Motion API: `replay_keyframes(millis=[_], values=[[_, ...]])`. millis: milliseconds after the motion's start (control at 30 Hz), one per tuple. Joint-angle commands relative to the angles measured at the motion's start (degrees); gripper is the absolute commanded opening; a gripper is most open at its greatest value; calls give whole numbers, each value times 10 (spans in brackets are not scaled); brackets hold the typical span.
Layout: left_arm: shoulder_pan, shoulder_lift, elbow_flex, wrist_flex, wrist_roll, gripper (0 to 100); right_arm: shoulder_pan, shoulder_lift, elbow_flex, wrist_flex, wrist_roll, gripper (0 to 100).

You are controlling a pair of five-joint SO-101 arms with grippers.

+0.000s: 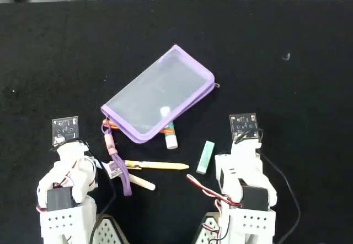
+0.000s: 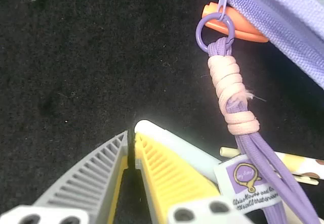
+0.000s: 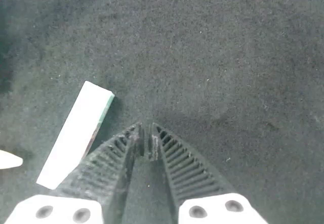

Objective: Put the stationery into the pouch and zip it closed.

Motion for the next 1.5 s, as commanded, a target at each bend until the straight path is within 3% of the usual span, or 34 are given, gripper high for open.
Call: replay_keyframes(millis=[0,567,1467], values=[[0,-1,14,-1,1,30,6,-53,-2,-1,-4,25],[0,-1,14,-1,1,30,-12,-53,-2,33,-5,26],[0,-1,14,-1,1,30,-12,-53,-3,4,-2,28]])
